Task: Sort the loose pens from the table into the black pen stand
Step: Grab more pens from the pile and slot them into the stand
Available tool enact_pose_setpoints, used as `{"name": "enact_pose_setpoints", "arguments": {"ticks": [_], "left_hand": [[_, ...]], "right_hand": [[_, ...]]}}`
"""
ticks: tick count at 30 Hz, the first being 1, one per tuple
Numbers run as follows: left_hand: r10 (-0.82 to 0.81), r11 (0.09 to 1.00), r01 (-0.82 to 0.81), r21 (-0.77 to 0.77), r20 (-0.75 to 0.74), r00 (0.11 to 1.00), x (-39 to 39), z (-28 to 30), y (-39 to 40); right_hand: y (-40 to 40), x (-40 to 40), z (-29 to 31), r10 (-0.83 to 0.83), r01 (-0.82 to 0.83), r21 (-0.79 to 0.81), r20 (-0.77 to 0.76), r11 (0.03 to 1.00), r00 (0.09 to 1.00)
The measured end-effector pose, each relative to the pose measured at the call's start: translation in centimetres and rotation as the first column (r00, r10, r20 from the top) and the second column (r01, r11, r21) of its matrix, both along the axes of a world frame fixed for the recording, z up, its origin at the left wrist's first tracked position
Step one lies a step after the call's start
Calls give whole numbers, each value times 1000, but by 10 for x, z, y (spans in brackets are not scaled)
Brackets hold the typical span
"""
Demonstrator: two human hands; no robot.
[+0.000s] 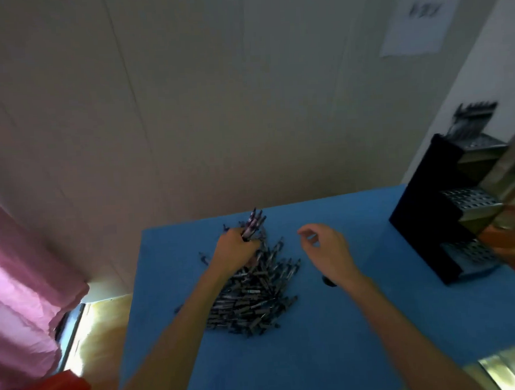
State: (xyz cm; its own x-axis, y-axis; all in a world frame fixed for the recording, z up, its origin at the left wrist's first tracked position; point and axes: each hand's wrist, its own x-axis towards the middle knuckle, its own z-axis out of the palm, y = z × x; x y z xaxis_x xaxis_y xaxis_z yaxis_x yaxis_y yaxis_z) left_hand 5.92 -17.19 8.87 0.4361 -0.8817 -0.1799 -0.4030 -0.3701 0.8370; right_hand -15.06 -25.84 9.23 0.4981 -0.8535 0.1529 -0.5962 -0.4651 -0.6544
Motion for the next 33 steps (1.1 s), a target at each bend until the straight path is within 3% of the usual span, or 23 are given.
{"name": "enact_pose_setpoints", "arguments": {"ticks": [9,21,33], "left_hand": [[-204,977,207,-43,72,976,-145,35,-49],[-149,989,151,-5,101,984,-362,81,-111],[-88,995,92,-27,129,988,-453,114,-169]], "right_hand": [[-18,-153,32,-181,182,2,105,983,978],[-67,-369,53,-127,125,33,70,992,989],[-142,-430,95,-41,39,14,211,999,977]]}}
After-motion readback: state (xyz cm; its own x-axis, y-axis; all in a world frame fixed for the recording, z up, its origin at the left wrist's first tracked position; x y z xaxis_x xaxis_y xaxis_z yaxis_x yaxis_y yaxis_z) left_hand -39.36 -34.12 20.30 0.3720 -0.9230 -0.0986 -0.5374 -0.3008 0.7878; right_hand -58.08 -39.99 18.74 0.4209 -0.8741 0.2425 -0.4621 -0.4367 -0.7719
